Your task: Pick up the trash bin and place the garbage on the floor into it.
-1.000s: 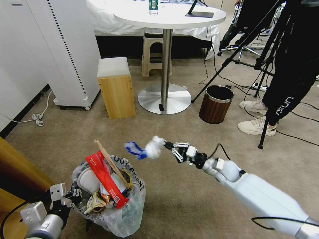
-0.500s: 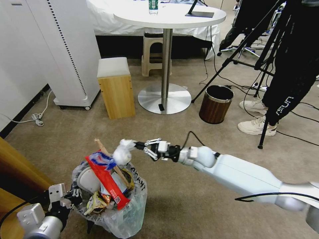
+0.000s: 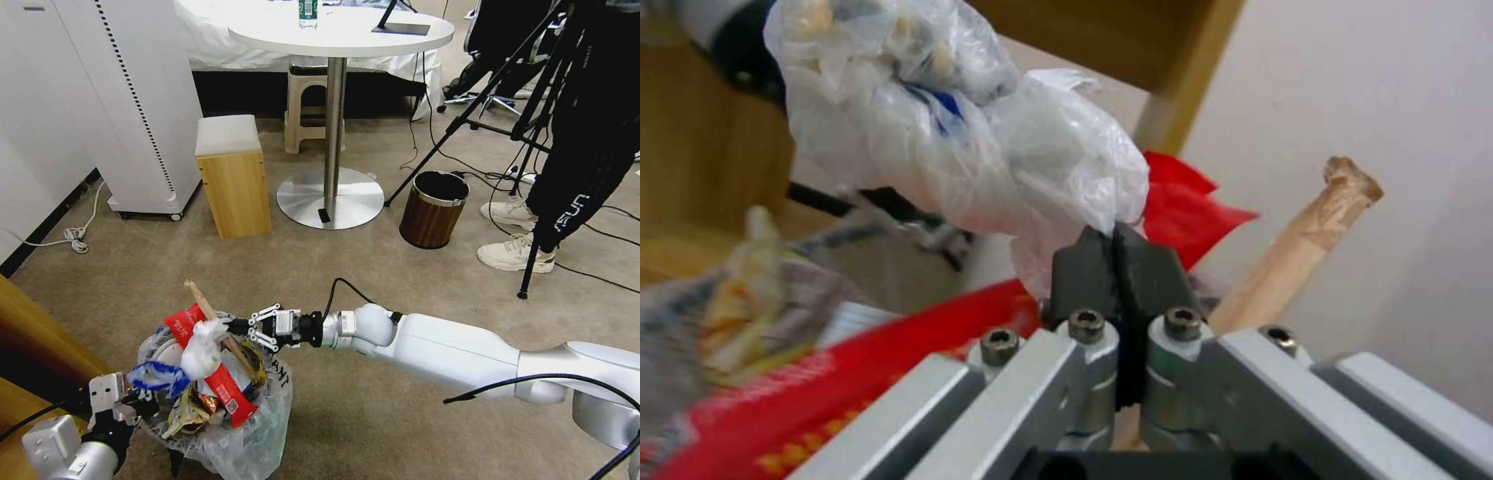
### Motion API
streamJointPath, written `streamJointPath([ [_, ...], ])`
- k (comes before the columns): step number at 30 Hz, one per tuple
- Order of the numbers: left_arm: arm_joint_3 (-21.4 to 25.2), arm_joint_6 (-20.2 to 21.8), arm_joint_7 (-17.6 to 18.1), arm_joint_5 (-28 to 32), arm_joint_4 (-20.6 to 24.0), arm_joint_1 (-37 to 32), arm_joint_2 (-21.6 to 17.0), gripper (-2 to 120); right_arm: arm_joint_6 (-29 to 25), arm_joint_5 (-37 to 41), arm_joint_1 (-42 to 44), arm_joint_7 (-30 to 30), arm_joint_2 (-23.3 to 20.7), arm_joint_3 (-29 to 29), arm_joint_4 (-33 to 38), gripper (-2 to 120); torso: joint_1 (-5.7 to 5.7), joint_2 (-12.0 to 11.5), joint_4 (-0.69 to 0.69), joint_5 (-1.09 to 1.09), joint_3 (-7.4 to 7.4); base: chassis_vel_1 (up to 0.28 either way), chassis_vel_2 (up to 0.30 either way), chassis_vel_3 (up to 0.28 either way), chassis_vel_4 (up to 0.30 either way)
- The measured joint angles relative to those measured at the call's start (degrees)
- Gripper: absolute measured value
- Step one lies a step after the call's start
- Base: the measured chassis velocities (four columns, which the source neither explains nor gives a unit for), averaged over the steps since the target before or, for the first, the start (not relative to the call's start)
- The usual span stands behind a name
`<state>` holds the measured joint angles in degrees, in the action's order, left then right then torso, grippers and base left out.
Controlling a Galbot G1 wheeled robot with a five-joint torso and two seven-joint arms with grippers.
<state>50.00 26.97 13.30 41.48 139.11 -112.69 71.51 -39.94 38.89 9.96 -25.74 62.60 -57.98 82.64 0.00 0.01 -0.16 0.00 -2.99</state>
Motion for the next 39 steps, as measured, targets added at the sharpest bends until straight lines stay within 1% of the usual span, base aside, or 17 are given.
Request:
streamJointPath([
  [1, 0.2, 0.0, 0.0, -0.1, 0.1, -0.2, 0.3, 0, 0.0, 0.1, -0.2, 0.0, 0.3, -0.8, 0.4, 0, 0.00, 0.0, 0.03, 0.00, 0.00, 0.000, 0.000, 0.000, 0.000],
  [5, 0.5, 0.0, 0.1, 0.2, 0.2, -0.2, 0.5, 0, 0.0, 0.3, -0.3, -0.1, -0.4, -1.7, 1.0, 0, 0.00, 0.0, 0.01, -0.01, 0.00, 0.000, 0.000, 0.000, 0.000],
  [11, 0.4, 0.0, 0.2, 0.2, 0.0, -0.3, 1.0, 0, -0.2, 0.0, 1.0, -1.1, -3.1, -1.0, 1.5, 0, 0.00, 0.0, 0.00, 0.00, 0.00, 0.000, 0.000, 0.000, 0.000],
  [15, 0.2, 0.0, 0.2, 0.0, 0.2, -0.4, 1.5, 0, -0.4, -0.6, 1.8, -1.5, -3.6, -0.3, 0.7, 0, 0.00, 0.0, 0.01, 0.00, 0.01, 0.000, 0.000, 0.000, 0.000],
  [23, 0.5, 0.0, 0.3, 0.2, 1.2, -1.0, 1.3, 0, -1.1, -1.7, 4.2, -2.0, -4.1, 0.7, -2.0, 0, 0.00, 0.0, 0.00, 0.00, 0.00, 0.000, 0.000, 0.000, 0.000],
  [32, 0.4, -0.1, 0.3, 0.2, 1.2, -1.1, 1.3, 0, -1.1, -2.2, 5.1, -2.0, -4.1, 1.8, -2.5, 0, 0.00, 0.0, 0.01, 0.00, 0.00, 0.000, 0.000, 0.000, 0.000],
  [33, 0.4, -0.1, 0.3, 0.3, 1.2, -1.1, 1.3, 0, -1.0, -2.2, 5.1, -2.0, -4.2, 2.0, -2.4, 2, 0.00, 0.0, 0.01, 0.00, 0.01, 0.000, 0.000, 0.000, 0.000],
  [35, 0.4, -0.1, 0.3, 0.3, 1.2, -1.1, 1.2, 0, -0.7, -2.0, 5.1, -1.9, -4.2, 2.3, -2.2, 11, 0.00, 0.0, 0.01, 0.00, 0.00, 0.000, 0.000, 0.000, 0.000],
  [36, 0.4, -0.1, 0.3, 0.3, 1.2, -1.1, 1.2, 0, -0.7, -2.0, 5.1, -1.9, -4.2, 2.3, -2.2, 11, 0.00, 0.0, 0.01, 0.00, 0.00, 0.000, 0.000, 0.000, 0.000],
  [39, 0.6, -0.1, 0.3, 0.3, 1.2, -1.4, 1.0, 0, -0.5, -1.7, 5.1, -1.8, -4.4, 2.7, -1.6, 25, 0.00, 0.0, 0.01, 0.00, 0.00, 0.000, 0.000, 0.000, 0.000],
])
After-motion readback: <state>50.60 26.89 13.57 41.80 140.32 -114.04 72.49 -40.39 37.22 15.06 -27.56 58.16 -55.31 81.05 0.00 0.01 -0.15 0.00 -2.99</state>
